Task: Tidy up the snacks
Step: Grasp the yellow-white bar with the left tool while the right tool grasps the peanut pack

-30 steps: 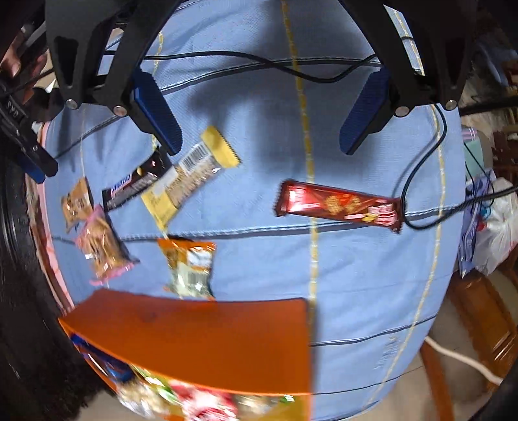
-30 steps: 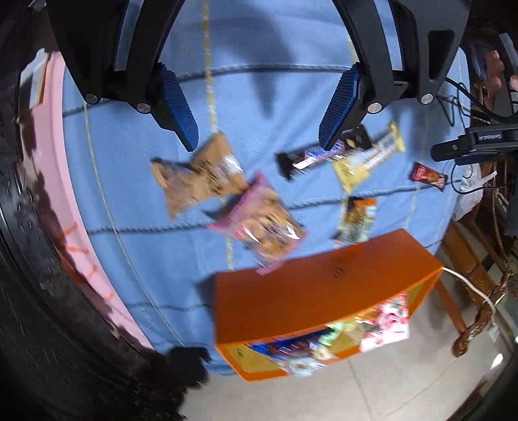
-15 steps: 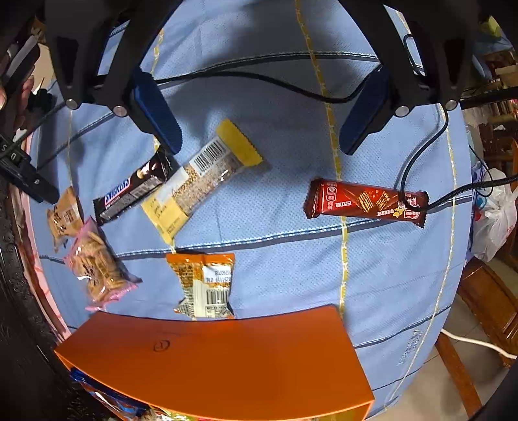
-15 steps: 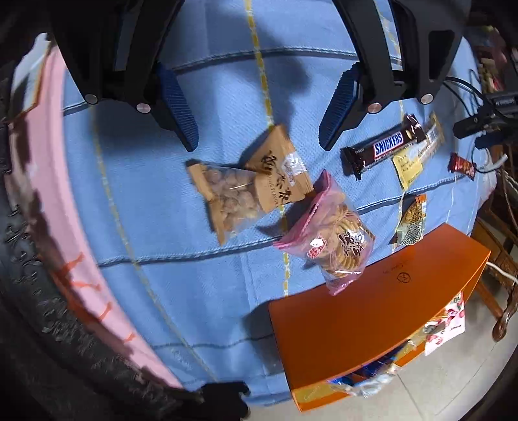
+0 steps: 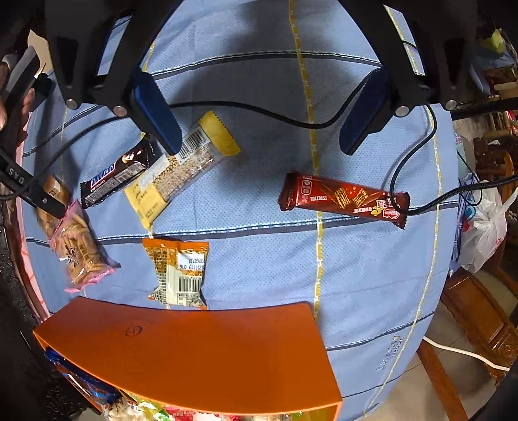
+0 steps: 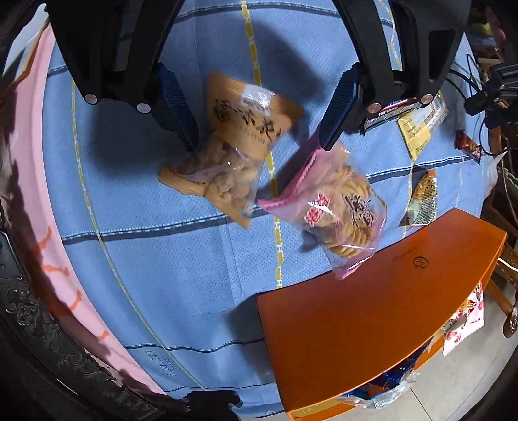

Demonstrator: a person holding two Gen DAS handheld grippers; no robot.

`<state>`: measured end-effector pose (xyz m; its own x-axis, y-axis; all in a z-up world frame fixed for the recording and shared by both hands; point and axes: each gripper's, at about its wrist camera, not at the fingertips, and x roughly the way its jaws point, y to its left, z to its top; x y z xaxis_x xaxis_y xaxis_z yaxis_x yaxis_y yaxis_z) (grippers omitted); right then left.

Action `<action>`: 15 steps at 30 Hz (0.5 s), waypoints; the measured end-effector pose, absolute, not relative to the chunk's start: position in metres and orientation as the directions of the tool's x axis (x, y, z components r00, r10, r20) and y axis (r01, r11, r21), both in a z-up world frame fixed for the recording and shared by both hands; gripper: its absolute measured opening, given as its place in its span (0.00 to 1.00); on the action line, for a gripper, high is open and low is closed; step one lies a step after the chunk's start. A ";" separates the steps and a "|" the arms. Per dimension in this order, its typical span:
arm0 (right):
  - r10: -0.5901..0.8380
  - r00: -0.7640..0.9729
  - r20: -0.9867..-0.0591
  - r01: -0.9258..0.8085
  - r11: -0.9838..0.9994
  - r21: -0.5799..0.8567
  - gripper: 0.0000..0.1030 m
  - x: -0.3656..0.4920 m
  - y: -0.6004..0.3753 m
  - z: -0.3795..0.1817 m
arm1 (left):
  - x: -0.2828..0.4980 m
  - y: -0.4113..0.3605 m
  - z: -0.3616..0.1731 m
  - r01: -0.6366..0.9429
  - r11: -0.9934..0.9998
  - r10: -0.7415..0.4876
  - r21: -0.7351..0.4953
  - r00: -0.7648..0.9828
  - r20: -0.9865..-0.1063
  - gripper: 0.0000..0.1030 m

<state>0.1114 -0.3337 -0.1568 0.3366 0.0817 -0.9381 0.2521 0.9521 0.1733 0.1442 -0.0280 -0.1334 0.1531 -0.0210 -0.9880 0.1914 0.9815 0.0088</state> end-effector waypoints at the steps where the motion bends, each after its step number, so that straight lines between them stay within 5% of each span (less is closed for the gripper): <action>1: 0.080 0.335 -0.939 0.249 0.953 0.171 0.61 0.113 -0.333 -0.157 | 0.144 -0.031 -0.135 0.188 0.982 -0.020 0.009 0.151 -0.988 0.93; 2: 0.097 0.340 -0.936 0.233 0.955 0.183 0.40 0.114 -0.332 -0.157 | 0.142 -0.028 -0.136 0.185 0.983 -0.021 0.007 0.148 -0.989 0.93; 15: 0.186 0.325 -0.927 0.142 0.960 0.243 0.31 0.078 -0.305 -0.144 | 0.138 -0.034 -0.143 0.220 0.975 -0.054 -0.021 0.142 -0.988 0.93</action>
